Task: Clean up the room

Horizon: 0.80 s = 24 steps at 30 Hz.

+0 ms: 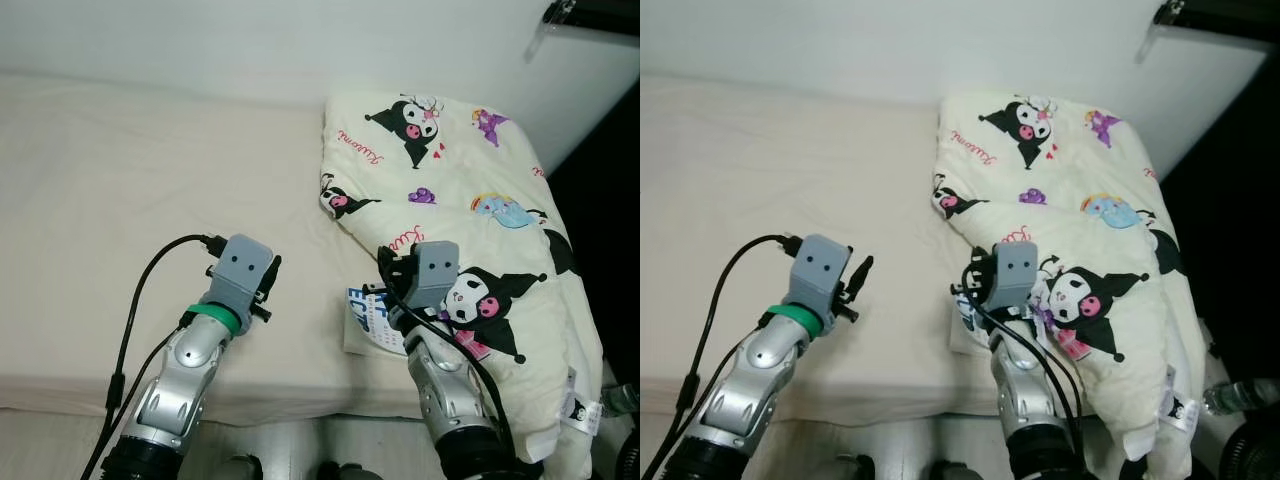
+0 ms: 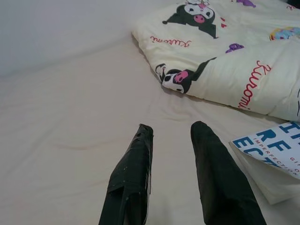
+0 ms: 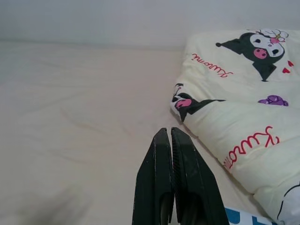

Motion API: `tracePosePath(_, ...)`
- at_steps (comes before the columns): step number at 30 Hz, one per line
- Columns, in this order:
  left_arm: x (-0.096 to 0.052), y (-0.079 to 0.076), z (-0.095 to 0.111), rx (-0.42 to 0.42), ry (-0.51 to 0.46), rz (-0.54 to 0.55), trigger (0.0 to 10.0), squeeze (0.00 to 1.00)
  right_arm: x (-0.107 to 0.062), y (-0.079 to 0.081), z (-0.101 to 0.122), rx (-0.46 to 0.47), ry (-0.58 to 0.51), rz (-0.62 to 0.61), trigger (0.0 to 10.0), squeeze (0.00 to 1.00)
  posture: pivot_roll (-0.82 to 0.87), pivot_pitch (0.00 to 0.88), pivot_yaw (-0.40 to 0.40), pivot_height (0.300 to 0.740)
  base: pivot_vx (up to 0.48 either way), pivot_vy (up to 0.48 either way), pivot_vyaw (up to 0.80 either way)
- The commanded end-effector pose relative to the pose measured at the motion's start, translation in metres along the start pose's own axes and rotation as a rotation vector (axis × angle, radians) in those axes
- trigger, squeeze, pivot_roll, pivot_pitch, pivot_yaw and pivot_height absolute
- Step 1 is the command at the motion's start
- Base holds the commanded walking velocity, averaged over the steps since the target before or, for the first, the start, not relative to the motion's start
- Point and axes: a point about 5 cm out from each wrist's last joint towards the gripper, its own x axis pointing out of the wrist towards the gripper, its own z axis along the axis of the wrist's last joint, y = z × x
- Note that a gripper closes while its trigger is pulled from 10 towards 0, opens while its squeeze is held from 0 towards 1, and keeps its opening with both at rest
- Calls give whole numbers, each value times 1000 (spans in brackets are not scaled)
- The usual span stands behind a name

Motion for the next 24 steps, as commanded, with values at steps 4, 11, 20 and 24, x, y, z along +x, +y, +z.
tracePosePath(4, -1, -4, -1, 9, 0, -15, 10000, 0, -8, -7, -12, 23, 45, -35, 10000, 0, 51, 82, 6, 666, 0, 0, 0)
tracePosePath(11, -1, -4, 0, 11, 0, -19, 10000, 0, -8, -6, -12, 27, 45, -38, 10000, 0, 55, 82, 9, 646, 0, 0, 0)
tracePosePath(20, -2, -1, -1, 17, 0, -8, 10000, 0, -7, -4, -13, 38, 45, -34, 10000, 0, 60, 84, 11, 616, 0, 0, 0)
tracePosePath(24, -2, 0, 0, 19, 0, -8, 10000, 0, -7, -4, -13, 50, 48, -39, 10000, 0, 61, 87, 15, 606, 0, 0, 0)
